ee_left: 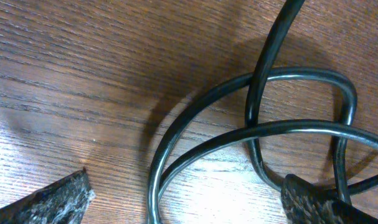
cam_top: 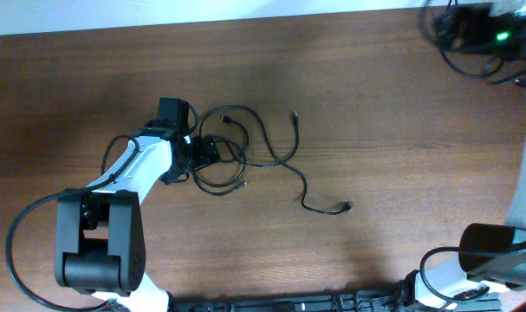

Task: Untangle cables

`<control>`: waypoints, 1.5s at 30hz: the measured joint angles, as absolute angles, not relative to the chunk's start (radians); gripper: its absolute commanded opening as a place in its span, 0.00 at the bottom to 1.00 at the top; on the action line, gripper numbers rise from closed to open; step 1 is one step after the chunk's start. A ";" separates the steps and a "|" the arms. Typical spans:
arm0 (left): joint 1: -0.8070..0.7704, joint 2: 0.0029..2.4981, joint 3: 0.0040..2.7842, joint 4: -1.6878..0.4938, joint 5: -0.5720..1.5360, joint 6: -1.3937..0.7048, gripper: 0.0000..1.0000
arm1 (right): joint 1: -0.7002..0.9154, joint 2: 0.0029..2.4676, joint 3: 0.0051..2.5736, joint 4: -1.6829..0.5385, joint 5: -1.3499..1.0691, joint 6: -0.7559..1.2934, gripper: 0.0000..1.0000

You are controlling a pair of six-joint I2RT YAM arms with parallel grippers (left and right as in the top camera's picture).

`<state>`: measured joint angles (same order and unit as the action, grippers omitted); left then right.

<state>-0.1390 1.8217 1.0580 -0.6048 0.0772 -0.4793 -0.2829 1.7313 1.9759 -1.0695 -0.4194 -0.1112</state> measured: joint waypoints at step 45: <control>-0.028 1.680 1.275 -0.757 0.705 -0.426 0.78 | 0.500 1.698 1.850 -1.160 -0.604 -0.169 0.04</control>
